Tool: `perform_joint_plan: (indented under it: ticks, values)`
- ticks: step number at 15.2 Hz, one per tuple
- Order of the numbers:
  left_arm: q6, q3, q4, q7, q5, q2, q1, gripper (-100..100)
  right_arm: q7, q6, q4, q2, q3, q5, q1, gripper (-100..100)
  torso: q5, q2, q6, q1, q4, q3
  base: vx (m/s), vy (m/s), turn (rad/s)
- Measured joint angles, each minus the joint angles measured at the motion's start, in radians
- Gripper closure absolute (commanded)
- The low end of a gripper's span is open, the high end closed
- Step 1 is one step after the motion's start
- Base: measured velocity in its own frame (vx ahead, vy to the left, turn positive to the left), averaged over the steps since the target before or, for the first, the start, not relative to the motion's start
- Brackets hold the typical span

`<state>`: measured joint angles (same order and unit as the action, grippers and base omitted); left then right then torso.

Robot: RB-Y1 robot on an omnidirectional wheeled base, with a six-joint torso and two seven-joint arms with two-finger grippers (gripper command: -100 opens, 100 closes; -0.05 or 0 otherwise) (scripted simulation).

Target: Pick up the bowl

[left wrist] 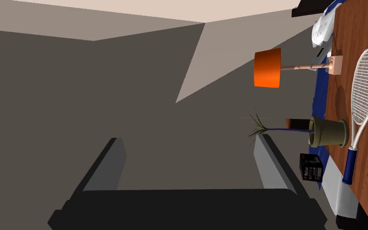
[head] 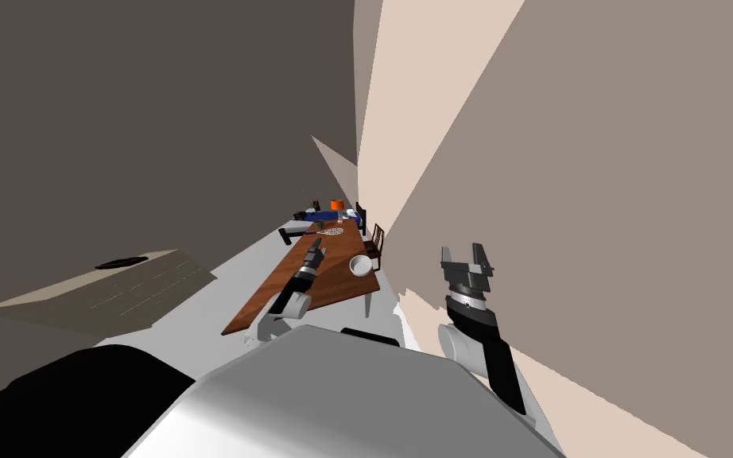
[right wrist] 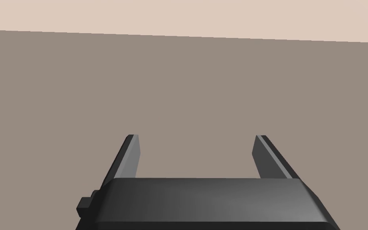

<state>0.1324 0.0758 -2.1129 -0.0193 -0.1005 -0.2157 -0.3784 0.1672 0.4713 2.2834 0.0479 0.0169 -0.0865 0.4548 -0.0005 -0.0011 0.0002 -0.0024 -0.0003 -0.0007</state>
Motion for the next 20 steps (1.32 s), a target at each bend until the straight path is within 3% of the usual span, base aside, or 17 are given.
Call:
perform_joint_plan:
  ticks: [9, 20]
  values:
    - [-0.161, 0.036, 0.093, 0.000, 0.003, -0.034, 0.073, -100, 0.000, 0.000, 0.000, 0.000, 0.000, 0.000, 0.000, 0, 0.000, 0.000, 0.000, 0.000, 0.000, 0.000, 0.012, -0.034, -0.024]
    - [-0.374, 0.073, 0.206, 0.010, 0.016, -0.035, 0.170, -100, 0.000, 0.000, 0.000, 0.000, 0.000, 0.000, 0.000, 0, 0.000, 0.000, 0.000, -0.001, 0.000, 0.000, 0.013, -0.036, -0.029]
